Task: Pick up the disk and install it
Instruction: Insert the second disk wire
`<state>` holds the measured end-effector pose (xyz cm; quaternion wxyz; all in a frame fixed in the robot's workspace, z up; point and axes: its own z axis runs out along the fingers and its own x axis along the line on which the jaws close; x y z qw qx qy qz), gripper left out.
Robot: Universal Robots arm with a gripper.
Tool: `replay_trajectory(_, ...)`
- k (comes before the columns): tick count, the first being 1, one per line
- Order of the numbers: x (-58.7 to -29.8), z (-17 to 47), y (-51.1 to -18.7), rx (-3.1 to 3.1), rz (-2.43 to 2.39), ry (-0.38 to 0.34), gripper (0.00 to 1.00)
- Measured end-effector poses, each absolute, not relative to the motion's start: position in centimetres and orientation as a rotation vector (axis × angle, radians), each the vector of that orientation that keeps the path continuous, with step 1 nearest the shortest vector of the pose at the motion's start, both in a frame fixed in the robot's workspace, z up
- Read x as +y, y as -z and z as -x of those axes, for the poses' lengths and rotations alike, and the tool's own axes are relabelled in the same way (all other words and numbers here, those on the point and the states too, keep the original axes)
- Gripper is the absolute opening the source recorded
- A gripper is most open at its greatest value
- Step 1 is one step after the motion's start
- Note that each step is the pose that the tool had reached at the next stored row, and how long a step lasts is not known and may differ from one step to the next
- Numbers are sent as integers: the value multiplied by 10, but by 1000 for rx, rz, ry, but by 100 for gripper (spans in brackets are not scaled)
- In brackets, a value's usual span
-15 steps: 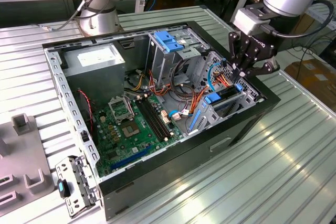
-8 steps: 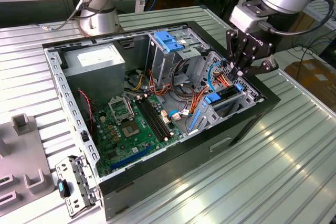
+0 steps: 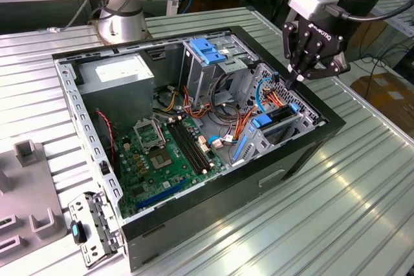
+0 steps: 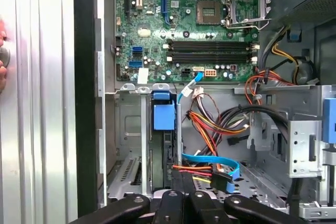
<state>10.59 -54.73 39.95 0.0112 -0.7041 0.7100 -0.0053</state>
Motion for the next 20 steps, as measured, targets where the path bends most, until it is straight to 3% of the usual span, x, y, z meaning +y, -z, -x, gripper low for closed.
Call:
replay_trajectory(10, -508, -109, -400, 2282, 2263, -22, 11)
replay_trajectory(16, -493, -123, -400, 2329, 2306, 2, 11)
replay_trajectory(20, -482, -125, -398, 2354, 2326, 54, 11)
